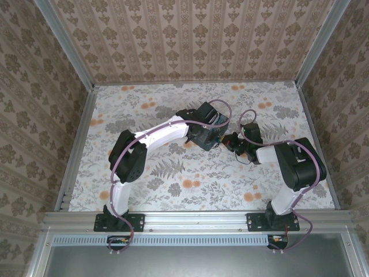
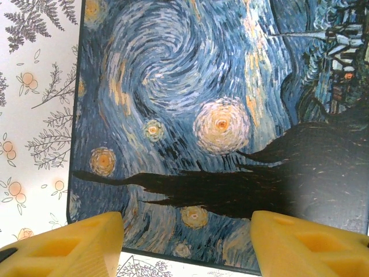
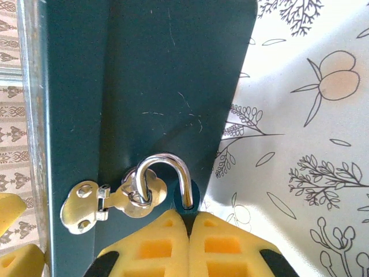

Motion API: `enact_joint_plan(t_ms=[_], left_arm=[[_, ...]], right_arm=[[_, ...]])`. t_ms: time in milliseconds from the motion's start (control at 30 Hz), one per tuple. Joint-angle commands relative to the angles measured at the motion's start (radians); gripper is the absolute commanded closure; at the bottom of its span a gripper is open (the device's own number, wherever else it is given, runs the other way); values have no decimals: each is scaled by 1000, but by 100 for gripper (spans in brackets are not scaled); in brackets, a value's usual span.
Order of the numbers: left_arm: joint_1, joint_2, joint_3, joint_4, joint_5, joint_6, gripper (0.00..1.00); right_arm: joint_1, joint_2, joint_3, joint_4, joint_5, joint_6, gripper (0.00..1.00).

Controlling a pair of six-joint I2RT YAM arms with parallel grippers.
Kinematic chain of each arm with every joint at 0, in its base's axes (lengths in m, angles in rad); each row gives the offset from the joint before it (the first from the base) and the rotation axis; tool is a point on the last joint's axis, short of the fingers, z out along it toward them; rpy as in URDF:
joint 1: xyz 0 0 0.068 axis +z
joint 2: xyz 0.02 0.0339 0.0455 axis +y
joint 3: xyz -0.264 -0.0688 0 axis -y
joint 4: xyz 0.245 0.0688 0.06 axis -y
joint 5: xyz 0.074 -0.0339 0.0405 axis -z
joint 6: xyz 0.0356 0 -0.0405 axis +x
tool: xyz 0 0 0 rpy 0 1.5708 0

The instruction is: Unlock the padlock with the key

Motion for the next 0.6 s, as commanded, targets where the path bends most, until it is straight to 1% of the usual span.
enact_joint_plan(t_ms=[0,167,300,567], left_arm=[[-8,54,6,-39,-21,27,36],[-12,71,-10,-45,-20,38,37],[-15,87,-13,-54,-23,48,38],[-17,115,-16,-53,-2,48,39]], right_arm=[[-12,27,17,-79,-23,-9,100],[-43,45,64,-123,-33,-13,100],[-48,58,106,-163,-12,6,100],[-46,71,81,15,-25,209,100]])
